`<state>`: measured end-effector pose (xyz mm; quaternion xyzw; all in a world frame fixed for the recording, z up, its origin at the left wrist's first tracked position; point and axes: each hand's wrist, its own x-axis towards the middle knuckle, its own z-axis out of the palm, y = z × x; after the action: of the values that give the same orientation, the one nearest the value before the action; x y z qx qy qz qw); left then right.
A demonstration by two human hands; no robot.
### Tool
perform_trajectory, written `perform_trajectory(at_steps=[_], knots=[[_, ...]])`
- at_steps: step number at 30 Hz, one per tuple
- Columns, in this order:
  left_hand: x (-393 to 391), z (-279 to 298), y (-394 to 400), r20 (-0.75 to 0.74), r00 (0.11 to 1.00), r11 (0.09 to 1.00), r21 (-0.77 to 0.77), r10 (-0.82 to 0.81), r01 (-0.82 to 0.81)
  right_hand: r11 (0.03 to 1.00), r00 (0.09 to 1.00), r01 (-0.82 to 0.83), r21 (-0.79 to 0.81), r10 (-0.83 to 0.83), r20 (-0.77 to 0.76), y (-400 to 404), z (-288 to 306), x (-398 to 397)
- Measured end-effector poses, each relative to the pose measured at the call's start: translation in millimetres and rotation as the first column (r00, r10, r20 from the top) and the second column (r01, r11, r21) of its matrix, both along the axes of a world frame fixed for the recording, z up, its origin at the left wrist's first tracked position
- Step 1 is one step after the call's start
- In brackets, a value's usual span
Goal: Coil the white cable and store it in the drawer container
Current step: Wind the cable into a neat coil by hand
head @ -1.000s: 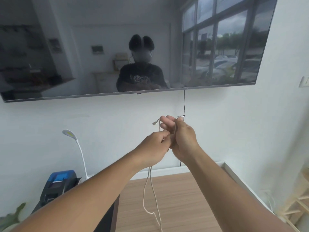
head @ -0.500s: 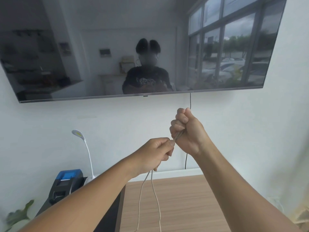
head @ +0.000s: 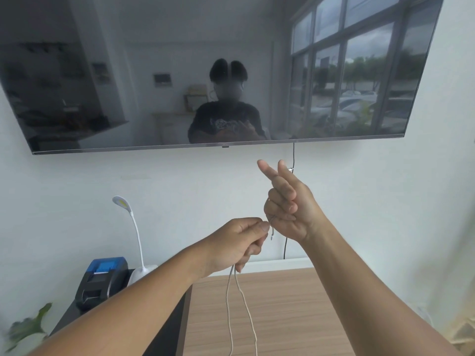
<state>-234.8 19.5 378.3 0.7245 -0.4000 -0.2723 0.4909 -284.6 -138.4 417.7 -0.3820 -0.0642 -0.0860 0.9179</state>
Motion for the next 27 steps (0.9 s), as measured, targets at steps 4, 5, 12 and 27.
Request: perform_trajectory(at_steps=[4, 5, 12, 27], knots=[[5.1, -1.1, 5.2, -0.212, 0.977, 0.998, -0.059, 0.004, -0.017, 0.993, 0.994, -0.106, 0.047, 0.105, 0.027, -5.6, -1.8, -4.3], [7.8, -1.5, 6.8, -0.251, 0.968, 0.997, -0.066, 0.017, -0.035, 0.993, 0.994, -0.109, 0.036, 0.109, 0.014, -6.4, -1.8, -5.8], [22.7, -1.9, 9.5, -0.480, 0.876, 0.972, -0.177, 0.052, -0.154, 0.953, 0.995, -0.031, -0.303, 0.000, -0.100, -0.5, -4.2, -14.6], [30.2, 28.2, -12.9, 0.094, 0.960, 0.959, 0.079, 0.265, -0.273, 0.880, 0.956, -0.129, -0.456, -0.013, -0.294, -1.1, -65.8, -1.5]])
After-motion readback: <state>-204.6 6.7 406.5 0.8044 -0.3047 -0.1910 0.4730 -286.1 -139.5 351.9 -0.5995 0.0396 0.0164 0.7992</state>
